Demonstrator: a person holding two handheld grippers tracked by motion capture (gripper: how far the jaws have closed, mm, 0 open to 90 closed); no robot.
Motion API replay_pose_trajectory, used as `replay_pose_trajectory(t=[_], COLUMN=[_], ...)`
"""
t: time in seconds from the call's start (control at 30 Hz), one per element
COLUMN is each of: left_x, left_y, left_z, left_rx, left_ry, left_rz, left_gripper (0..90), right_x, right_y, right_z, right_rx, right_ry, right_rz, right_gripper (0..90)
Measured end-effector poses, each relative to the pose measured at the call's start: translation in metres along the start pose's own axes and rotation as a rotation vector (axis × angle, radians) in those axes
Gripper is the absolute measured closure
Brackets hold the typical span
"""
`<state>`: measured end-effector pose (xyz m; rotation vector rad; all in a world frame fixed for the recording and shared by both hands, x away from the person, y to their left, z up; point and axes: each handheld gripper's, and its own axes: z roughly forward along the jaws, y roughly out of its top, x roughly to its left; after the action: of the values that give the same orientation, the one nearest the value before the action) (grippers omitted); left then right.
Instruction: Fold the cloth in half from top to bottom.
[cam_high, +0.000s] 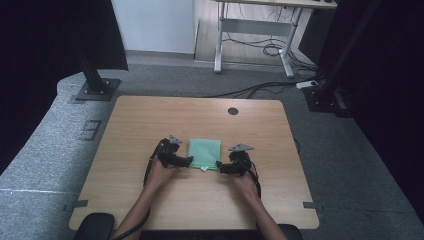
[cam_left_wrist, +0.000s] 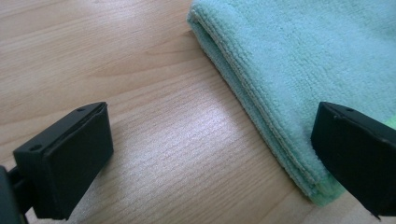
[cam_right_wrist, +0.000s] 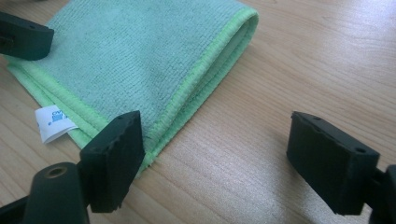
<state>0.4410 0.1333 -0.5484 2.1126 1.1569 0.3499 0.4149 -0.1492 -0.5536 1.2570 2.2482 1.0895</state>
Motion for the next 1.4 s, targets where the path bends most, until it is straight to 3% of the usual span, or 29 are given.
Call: replay_pose_trajectory(t=[0.17, 0.47, 0.77, 1.07, 1.4], left_x=[0.003, -0.007, -0.015, -0.022, -0.022], left_y=[-0.002, -0.001, -0.008, -0.016, -0.028], left_z=[-0.006, -0.027, -0.044, -0.061, -0.083], left_rx=[-0.015, -0.030, -0.028, -0.027, -0.046], left_ry=[-0.024, -0.015, -0.037, -0.025, -0.027], left_rz=[-0.017, 0.068, 0.110, 0.173, 0.189], left_gripper=[0.0, 0.0, 0.0, 0.0, 0.0], right_x=[0.000, 0.002, 0.000, -0.002, -0.004], right_y=[0.002, 0.003, 0.000, -0.005, -0.009], right_z=[-0.004, -0.017, -0.032, -0.051, -0.078], right_rx=[-0.003, 0.010, 0.028, 0.041, 0.031], right_ry=[0.006, 0.026, 0.050, 0.048, 0.034], right_rz=[-0.039, -0.080, -0.108, -0.123, -0.146], right_gripper=[16.5, 13.8, 10.2, 3.0, 0.0])
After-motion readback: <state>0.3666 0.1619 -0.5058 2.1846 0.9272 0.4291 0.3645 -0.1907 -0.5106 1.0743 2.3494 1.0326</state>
